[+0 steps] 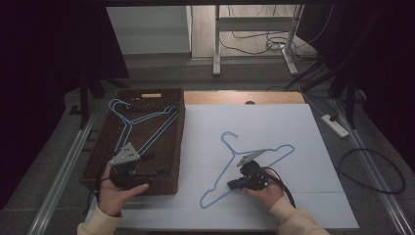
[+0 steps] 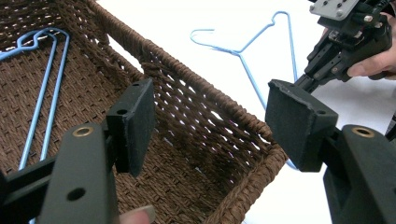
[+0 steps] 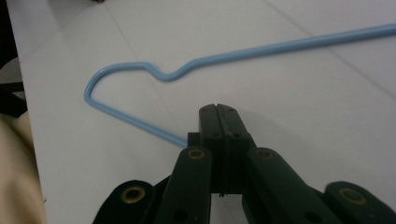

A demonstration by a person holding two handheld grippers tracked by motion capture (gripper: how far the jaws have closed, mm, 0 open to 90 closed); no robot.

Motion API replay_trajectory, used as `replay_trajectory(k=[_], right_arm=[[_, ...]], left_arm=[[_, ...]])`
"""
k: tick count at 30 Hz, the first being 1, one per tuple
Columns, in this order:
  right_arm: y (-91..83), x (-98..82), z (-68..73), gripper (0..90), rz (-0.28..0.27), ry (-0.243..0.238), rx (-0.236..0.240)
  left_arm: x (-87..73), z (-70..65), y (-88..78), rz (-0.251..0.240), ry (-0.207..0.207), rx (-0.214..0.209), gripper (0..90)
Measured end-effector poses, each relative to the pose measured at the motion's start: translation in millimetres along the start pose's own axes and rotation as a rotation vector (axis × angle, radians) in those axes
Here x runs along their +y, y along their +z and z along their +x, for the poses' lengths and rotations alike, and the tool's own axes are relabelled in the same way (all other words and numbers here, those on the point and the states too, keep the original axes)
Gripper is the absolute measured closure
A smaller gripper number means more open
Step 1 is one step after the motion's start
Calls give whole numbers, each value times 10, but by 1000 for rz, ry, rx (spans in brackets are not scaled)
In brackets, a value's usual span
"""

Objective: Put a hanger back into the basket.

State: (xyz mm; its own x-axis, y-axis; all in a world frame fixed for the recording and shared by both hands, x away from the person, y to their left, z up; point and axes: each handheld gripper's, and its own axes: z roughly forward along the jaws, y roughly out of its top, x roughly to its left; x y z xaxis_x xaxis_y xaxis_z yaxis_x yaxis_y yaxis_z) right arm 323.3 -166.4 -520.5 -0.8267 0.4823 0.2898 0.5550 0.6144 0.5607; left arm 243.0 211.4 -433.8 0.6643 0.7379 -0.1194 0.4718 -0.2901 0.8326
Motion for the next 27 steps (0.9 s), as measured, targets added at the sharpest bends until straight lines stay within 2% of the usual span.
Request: replay_trajectory(k=[5,8,11,15,18,21,23,27], right_arm=[[-171,76,-112,900,-103,26,-60],[-284,145,-232,900,-155,50,-132],[-342,231,-393,900,-177,67,-199],[-321,374,-597,772,-196,97,-256],[-236,534,-717,595,-174,116,-283],[-119,676,-761,515,-148,108,-313],[-27,756,-775,490,-119,98,-320],[140,876,-800,505,-54,83,-341]], left_arm=[[-1,10,1,-2,-7,-5,341],[0,7,7,-1,-7,-7,341],[5,0,13,0,-5,-7,341],[10,-6,24,0,-4,-9,341],[8,-5,26,0,-3,-9,340],[3,1,21,1,-3,-8,340],[0,6,16,0,-4,-6,340],[-5,11,9,-2,-3,-7,339]])
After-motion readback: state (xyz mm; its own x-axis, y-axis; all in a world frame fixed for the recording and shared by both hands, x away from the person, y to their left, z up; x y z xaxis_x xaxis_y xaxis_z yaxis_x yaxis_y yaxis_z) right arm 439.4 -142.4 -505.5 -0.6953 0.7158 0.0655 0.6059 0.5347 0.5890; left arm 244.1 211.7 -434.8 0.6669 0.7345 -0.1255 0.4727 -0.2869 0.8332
